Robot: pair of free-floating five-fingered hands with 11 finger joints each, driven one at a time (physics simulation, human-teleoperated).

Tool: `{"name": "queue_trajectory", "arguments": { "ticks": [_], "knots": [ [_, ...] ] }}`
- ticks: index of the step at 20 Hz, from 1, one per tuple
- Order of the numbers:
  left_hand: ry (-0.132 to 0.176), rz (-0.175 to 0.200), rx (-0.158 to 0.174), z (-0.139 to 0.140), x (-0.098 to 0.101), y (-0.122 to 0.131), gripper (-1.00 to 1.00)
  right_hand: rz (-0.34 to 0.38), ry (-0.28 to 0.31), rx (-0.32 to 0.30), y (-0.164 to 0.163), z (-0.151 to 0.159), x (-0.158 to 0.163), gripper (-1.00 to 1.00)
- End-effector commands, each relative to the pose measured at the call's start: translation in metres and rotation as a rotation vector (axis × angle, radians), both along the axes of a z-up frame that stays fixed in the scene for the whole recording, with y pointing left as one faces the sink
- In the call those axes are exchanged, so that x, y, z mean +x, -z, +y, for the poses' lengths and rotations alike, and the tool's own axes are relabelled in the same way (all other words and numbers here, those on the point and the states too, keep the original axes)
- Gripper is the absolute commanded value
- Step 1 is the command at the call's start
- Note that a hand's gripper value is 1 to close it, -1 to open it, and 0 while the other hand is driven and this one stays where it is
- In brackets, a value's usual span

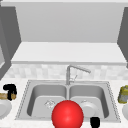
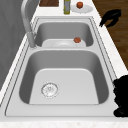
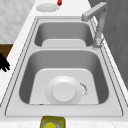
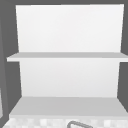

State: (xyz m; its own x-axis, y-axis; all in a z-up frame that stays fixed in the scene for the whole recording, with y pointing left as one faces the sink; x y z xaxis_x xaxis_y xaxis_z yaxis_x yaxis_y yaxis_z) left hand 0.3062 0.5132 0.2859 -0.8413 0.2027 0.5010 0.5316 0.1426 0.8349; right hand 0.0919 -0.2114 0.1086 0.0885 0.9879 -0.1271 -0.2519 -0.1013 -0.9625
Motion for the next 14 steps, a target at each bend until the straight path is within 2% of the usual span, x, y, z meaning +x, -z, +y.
{"name": "queue_trajectory", "arguments": {
  "ticks": [1,8,14],
  "knots": [
    [0.0,0.0,-0.001,-0.028,0.011,-0.016,1.0,0.0,0.0,0.0,0.0,0.0,0.0,0.0],
    [0.0,0.0,-0.013,-0.083,0.029,-0.03,1.0,0.0,0.0,0.0,0.0,0.0,0.0,0.0],
    [-0.016,-0.002,-0.011,-0.128,0.029,-0.026,1.0,0.0,0.0,0.0,0.0,0.0,0.0,0.0]
  ]
}}
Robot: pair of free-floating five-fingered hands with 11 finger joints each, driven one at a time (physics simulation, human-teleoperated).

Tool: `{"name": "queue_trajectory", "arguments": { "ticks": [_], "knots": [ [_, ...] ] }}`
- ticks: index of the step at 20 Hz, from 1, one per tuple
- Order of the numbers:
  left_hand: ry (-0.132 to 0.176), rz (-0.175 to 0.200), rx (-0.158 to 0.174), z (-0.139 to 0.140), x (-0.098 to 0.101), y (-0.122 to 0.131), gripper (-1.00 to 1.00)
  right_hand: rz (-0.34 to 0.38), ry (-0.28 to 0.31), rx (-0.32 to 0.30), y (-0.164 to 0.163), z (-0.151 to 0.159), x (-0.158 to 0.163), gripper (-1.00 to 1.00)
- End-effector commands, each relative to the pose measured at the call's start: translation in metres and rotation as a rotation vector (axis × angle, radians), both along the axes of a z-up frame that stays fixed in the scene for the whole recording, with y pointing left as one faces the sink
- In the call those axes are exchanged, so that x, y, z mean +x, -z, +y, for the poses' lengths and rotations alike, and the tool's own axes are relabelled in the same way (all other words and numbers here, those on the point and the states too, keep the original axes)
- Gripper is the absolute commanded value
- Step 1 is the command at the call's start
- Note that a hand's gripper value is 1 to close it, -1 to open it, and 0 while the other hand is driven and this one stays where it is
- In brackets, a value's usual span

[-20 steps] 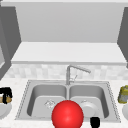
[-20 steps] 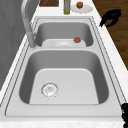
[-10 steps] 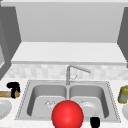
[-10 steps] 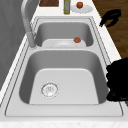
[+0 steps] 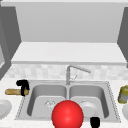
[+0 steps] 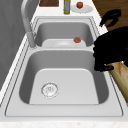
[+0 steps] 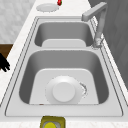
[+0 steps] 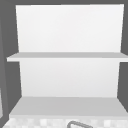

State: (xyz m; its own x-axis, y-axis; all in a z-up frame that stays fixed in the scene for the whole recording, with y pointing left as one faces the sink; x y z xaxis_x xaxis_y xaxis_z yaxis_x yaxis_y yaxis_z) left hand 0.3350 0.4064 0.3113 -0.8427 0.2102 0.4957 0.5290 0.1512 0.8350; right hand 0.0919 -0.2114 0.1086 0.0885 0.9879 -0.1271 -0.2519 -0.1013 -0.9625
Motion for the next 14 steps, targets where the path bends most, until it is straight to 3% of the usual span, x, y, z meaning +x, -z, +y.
{"name": "queue_trajectory", "arguments": {
  "ticks": [1,6,14],
  "knots": [
    [-0.017,-0.002,0.0,-0.029,0.0,0.0,1.0,0.0,0.0,0.0,0.0,0.0,0.0,0.0],
    [-0.037,0.002,-0.005,-0.064,0.0,0.006,1.0,0.0,0.0,0.0,0.0,0.0,0.0,0.0],
    [-0.02,-0.012,-0.009,-0.124,0.006,0.013,1.0,0.0,0.0,0.0,0.0,0.0,0.0,0.0]
  ]
}}
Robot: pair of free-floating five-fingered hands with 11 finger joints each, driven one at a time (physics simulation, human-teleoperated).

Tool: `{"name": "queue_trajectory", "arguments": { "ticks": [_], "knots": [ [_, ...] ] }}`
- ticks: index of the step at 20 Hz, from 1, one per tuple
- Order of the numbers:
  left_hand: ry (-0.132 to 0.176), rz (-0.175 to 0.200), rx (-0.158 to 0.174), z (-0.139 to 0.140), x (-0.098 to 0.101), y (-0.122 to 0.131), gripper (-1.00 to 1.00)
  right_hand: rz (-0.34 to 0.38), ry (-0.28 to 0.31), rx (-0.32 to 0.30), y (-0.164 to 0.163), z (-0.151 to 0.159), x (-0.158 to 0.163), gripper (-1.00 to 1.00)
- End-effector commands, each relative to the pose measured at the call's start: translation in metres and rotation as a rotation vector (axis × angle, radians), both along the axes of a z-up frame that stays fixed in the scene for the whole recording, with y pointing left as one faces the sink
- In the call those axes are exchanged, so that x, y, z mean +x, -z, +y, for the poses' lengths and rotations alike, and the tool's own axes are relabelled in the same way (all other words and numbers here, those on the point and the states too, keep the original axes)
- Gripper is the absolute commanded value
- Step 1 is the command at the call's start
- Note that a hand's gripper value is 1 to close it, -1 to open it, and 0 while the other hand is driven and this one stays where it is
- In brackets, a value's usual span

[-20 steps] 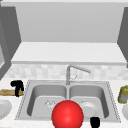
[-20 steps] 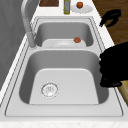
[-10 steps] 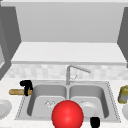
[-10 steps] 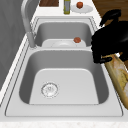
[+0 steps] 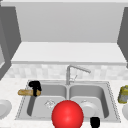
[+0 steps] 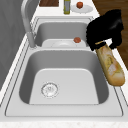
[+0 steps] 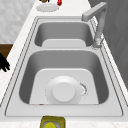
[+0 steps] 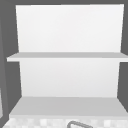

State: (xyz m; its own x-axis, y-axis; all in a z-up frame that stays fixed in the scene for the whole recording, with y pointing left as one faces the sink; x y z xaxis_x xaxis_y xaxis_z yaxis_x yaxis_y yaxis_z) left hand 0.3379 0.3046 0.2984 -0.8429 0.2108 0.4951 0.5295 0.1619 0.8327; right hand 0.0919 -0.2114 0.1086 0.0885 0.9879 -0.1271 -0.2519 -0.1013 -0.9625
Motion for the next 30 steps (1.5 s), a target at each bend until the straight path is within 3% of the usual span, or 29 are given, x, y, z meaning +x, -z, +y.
{"name": "queue_trajectory", "arguments": {
  "ticks": [1,9,13,19,25,27,30],
  "knots": [
    [-0.015,-0.014,0.0,-0.03,0.004,0.001,1.0,0.0,0.0,0.0,0.0,0.0,0.0,0.0],
    [-0.024,-0.002,-0.005,-0.089,0.01,0.017,1.0,0.0,0.0,0.0,0.0,0.0,0.0,0.0],
    [-0.03,-0.012,-0.031,-0.112,0.012,0.054,1.0,0.0,0.0,0.0,0.0,0.0,0.0,0.0],
    [-0.037,-0.02,-0.025,-0.134,0.023,0.105,1.0,0.0,0.0,0.0,0.0,0.0,0.0,0.0],
    [-0.026,-0.025,-0.046,-0.151,0.066,0.158,1.0,0.0,0.0,0.0,0.0,0.0,0.0,0.0],
    [-0.004,-0.025,-0.066,-0.147,0.085,0.176,1.0,0.0,0.0,0.0,0.0,0.0,0.0,0.0],
    [-0.005,-0.022,-0.071,-0.149,0.109,0.202,1.0,0.0,0.0,0.0,0.0,0.0,0.0,0.0]
  ]
}}
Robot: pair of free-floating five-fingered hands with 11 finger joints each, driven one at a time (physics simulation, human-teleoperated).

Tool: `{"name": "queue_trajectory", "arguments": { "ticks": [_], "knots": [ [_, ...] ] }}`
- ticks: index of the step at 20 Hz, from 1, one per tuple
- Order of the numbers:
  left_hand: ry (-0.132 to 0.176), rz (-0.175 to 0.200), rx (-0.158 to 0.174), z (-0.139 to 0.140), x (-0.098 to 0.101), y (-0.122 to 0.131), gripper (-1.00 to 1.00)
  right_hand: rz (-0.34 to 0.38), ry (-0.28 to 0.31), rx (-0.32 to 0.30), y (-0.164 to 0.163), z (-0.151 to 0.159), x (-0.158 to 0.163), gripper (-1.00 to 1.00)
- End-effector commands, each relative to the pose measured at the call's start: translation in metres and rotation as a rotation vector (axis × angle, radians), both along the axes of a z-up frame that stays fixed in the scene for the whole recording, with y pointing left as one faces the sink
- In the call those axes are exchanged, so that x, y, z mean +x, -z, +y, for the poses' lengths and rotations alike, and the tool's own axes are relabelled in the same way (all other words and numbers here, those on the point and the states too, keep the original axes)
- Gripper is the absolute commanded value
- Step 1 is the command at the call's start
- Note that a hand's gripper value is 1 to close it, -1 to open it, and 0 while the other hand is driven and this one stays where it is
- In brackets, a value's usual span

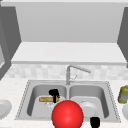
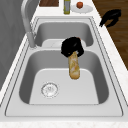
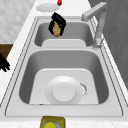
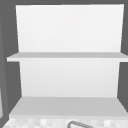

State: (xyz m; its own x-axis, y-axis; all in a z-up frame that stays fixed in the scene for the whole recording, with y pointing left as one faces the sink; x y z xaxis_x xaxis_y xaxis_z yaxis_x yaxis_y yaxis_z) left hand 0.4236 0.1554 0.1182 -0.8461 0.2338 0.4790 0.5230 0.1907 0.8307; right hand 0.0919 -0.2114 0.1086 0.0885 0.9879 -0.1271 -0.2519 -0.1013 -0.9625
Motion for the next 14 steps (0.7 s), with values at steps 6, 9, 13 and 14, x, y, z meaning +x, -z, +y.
{"name": "queue_trajectory", "arguments": {
  "ticks": [6,9,13,14],
  "knots": [
    [-0.021,-0.001,-0.005,0.004,0.044,0.075,1.0,0.0,0.0,0.0,0.0,0.0,0.0,0.0],
    [0.0,-0.002,-0.007,0.009,0.041,0.1,1.0,0.0,0.0,0.0,0.0,0.0,0.0,0.0],
    [0.001,-0.002,-0.008,0.013,0.041,0.135,1.0,0.0,0.0,0.0,0.0,0.0,0.0,0.0],
    [0.001,-0.002,-0.008,0.013,0.041,0.144,1.0,0.0,0.0,0.0,0.0,0.0,0.0,0.0]
  ]
}}
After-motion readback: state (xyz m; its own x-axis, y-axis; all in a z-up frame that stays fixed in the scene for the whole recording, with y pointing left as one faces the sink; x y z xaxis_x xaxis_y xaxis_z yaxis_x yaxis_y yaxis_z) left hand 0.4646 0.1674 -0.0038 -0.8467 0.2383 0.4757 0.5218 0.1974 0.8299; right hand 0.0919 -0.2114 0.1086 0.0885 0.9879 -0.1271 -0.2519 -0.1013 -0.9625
